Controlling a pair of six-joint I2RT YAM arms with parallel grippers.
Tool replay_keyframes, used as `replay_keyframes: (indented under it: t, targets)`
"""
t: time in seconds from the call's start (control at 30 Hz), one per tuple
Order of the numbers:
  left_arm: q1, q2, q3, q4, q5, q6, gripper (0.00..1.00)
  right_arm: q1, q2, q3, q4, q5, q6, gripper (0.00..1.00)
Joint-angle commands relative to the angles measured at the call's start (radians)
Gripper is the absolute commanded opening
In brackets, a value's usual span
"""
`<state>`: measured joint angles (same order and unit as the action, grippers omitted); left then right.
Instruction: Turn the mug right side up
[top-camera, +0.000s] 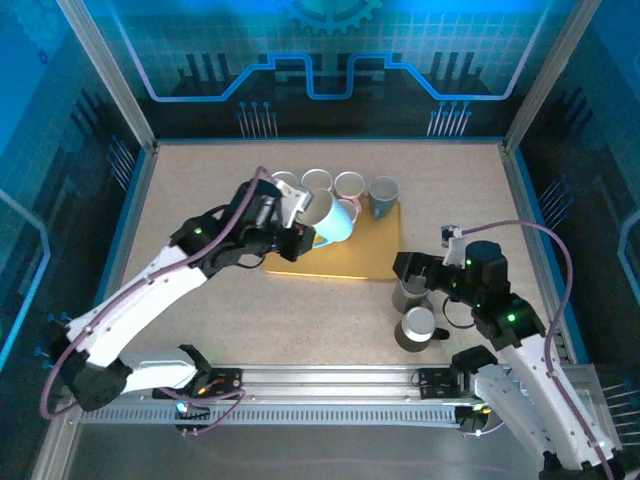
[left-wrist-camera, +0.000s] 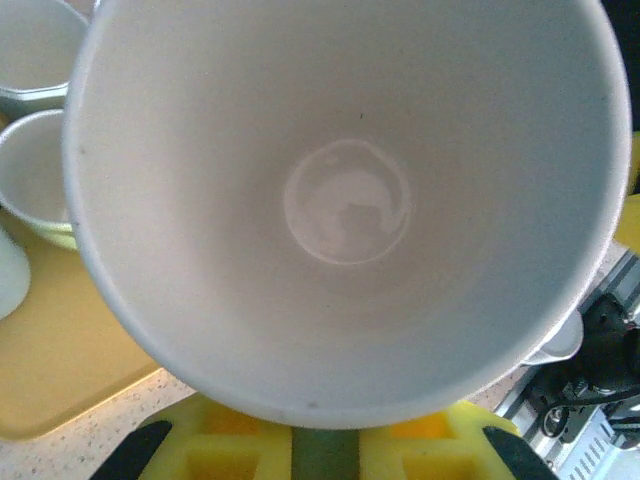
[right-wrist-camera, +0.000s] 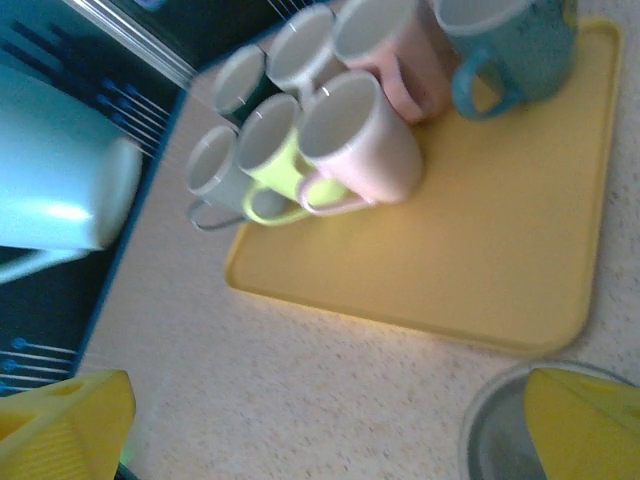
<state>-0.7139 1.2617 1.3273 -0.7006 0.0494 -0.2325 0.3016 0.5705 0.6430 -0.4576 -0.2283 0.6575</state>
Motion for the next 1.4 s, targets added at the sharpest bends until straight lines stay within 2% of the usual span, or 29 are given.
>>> replay_keyframes:
  t: [0.0,0.13,0.23,0.33,0.4,0.53,0.7,1.07,1.37]
  targets:
    - [-0.034,0.077,0.112,0.077,-0.058,0.009,0.00,-0.018,-0.020,0.061,0.027,0.020,0.019,0.97]
    - [-0.066,0.219,0.205,0.087,-0.129,-0.034,0.00,-0.021,-0.040,0.159,-0.070,0.090,0.034,0.97]
    - [-0.097,0.334,0.287,0.068,-0.184,-0.054,0.00,-0.016,-0.020,0.291,-0.184,0.126,-0.046,1.00]
    - [-0.139,0.443,0.379,0.034,-0.265,-0.061,0.00,0.019,-0.062,0.325,-0.201,0.239,-0.032,1.00]
    - [-0.160,0.514,0.434,0.012,-0.322,-0.078,0.00,0.047,-0.076,0.351,-0.205,0.218,-0.092,0.99]
    - [-0.194,0.655,0.569,-0.070,-0.456,-0.115,0.00,0.057,-0.085,0.390,-0.248,0.215,-0.102,0.96]
    - [-0.217,0.784,0.684,-0.151,-0.536,-0.161,0.00,0.066,-0.106,0.390,-0.266,0.247,-0.127,0.97]
    - [-0.216,0.852,0.610,-0.099,-0.519,-0.194,0.00,0.088,-0.103,0.359,-0.248,0.245,-0.147,0.97]
    - [-0.191,0.897,0.572,-0.017,-0.475,-0.143,0.00,0.088,-0.085,0.329,-0.230,0.177,-0.112,0.98]
